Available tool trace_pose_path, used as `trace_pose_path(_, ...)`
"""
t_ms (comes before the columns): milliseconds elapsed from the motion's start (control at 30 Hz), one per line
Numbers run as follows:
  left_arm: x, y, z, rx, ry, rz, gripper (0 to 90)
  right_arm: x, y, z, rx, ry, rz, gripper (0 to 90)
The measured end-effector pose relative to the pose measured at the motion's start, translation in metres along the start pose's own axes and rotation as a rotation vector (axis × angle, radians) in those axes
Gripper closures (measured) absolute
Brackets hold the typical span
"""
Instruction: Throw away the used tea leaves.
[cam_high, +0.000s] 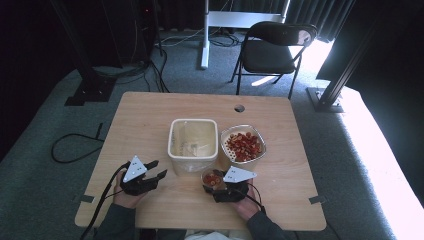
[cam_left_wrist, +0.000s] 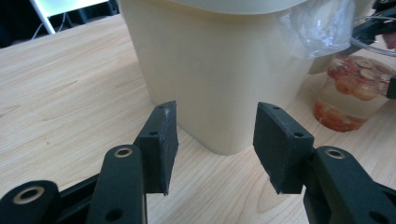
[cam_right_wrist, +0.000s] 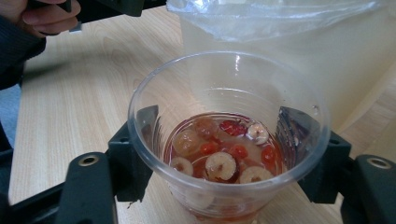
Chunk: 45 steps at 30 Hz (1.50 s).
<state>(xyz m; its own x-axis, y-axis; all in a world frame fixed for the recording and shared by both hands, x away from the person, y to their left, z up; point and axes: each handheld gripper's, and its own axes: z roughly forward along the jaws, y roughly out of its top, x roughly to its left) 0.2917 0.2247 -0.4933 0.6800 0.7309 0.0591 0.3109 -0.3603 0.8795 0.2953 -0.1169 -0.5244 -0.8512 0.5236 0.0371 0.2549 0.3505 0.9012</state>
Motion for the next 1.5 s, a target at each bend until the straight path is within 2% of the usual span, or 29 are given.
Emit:
trace_pose_path(133,0.002,-0.001,0.000,0.001,0.005,-0.005,50.6,0.002,0.000,-0.003,0.003,-0.024,-0.014,32.8)
trace_pose_path(333,0.003,-0.002,0.000,0.006,0.009,-0.006,50.6,0.002,0.000,-0.010,0.002,-0.037,-0.009,33.4)
trace_pose_path(600,0.006,-0.004,0.001,0.014,0.015,-0.013,50.3,-0.001,0.003,-0.030,-0.007,-0.079,0.004,34.1)
trace_pose_path(1100,0.007,-0.006,0.004,0.029,0.028,-0.019,48.9,-0.009,0.002,-0.078,-0.018,-0.172,0.023,34.2)
trace_pose_path(1500,0.010,-0.008,0.006,0.039,0.040,-0.030,47.4,-0.023,-0.001,-0.117,-0.017,-0.278,0.058,34.2)
